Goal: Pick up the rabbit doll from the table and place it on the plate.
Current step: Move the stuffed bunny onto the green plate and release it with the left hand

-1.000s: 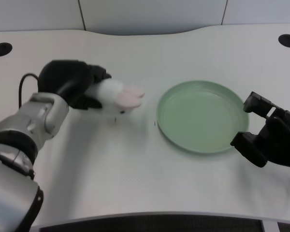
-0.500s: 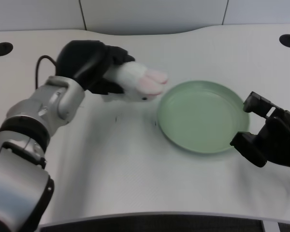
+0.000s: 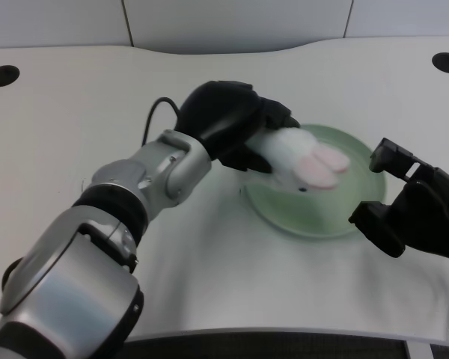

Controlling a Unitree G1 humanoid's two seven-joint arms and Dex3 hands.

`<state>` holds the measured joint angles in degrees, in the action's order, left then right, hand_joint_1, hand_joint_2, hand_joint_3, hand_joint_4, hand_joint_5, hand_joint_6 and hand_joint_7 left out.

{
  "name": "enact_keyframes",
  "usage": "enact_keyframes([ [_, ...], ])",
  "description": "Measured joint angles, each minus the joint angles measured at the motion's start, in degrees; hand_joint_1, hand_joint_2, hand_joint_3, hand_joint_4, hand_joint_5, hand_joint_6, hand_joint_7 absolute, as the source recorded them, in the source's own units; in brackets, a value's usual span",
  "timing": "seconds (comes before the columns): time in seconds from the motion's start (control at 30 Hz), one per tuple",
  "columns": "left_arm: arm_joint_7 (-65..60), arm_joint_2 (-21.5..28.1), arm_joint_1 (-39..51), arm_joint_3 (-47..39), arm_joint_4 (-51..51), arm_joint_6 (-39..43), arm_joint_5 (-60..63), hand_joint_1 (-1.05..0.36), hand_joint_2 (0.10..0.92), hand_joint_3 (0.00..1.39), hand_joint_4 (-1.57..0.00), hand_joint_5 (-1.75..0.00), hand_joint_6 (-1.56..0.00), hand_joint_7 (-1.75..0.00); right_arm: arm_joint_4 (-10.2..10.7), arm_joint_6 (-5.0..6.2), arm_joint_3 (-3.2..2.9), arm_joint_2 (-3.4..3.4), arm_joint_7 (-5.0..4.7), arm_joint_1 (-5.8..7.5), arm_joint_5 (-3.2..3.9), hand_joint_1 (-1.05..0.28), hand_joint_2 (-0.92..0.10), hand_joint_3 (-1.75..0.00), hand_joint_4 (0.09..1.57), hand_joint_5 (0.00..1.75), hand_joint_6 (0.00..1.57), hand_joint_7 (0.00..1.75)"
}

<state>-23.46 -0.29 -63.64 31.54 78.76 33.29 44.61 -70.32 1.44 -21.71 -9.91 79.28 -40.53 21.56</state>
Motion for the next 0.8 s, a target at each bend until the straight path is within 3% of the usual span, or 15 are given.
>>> enact_keyframes([
  [0.13,0.04,-1.35,-0.46,1.13,0.00,-0.77,0.32,-0.14,0.919,0.03,-0.53,-1.74,-0.57,-1.48,0.14,0.01,0.01,0.04,0.58,0.00,0.00,-0.60,-0.90,0.00,1.06,1.75,0.87,1.75],
  [0.33,0.14,-2.56,-0.64,2.50,0.01,-1.76,0.78,-0.13,0.919,0.02,-0.51,-1.74,-0.61,-1.34,0.20,-0.01,0.07,0.04,0.62,0.00,-0.01,-0.64,-0.89,0.00,1.06,1.75,0.88,1.75],
  [0.4,0.14,-2.95,-0.64,2.95,0.01,-1.95,0.80,-0.12,0.918,0.02,-0.53,-1.74,-0.60,-1.40,0.21,-0.16,0.08,0.04,0.63,0.00,-0.01,-0.64,-0.89,0.00,1.05,1.75,0.88,1.75],
  [0.47,0.13,-3.39,-0.64,3.53,0.02,-2.12,0.90,-0.13,0.915,0.02,-0.54,-1.75,-0.51,-1.63,0.22,-0.22,0.08,0.04,0.64,0.00,-0.01,-0.65,-0.89,0.00,1.05,1.75,0.88,1.75],
  [0.53,-0.09,-3.78,-0.62,4.13,0.03,-2.44,1.62,-0.18,0.909,0.01,-0.52,-1.75,-0.44,-1.70,0.27,0.00,0.08,0.06,0.64,0.00,-0.01,-0.64,-0.90,0.00,1.05,1.75,0.88,1.75],
  [0.57,-0.28,-3.92,-0.61,4.36,0.03,-2.59,1.97,-0.24,0.896,0.01,-0.49,-1.51,-0.46,-1.33,0.32,0.20,0.08,0.07,0.64,0.00,-0.01,-0.64,-0.90,-0.01,1.05,1.75,0.88,1.75],
  [0.6,-0.60,-4.02,-0.61,4.59,0.03,-2.83,2.09,-0.26,0.893,0.01,-0.48,-1.42,-0.50,-1.15,0.38,0.49,0.08,0.10,0.64,0.00,-0.01,-0.64,-0.90,-0.01,1.05,1.75,0.88,1.75],
  [0.63,-0.88,-4.04,-0.62,4.92,0.03,-3.12,2.28,-0.33,0.893,0.00,-0.43,-1.20,-0.49,-0.90,0.41,0.66,0.08,0.12,0.64,0.00,-0.01,-0.64,-0.91,-0.01,1.05,1.75,0.88,1.75],
  [0.67,-0.97,-4.03,-0.62,5.39,0.03,-3.49,2.61,-0.44,0.909,0.01,-0.35,-0.89,-0.49,-0.54,0.41,0.68,0.09,0.12,0.65,0.00,-0.01,-0.64,-0.90,0.00,1.05,1.75,0.88,1.75],
  [0.73,-0.99,-4.01,-0.61,6.41,0.07,-4.68,3.37,-0.54,0.918,0.03,-0.27,-0.66,-0.48,-0.26,0.41,0.68,0.10,0.12,0.77,0.00,-0.01,-0.63,-0.90,0.00,1.05,1.75,0.89,1.75],
  [0.8,-0.98,-3.97,-0.61,6.85,0.08,-5.65,4.06,-0.60,0.920,0.07,-0.21,-0.58,-0.45,-0.15,0.42,0.68,0.10,0.12,0.92,0.00,-0.01,-0.64,-0.90,0.00,1.05,1.75,0.89,1.75],
])
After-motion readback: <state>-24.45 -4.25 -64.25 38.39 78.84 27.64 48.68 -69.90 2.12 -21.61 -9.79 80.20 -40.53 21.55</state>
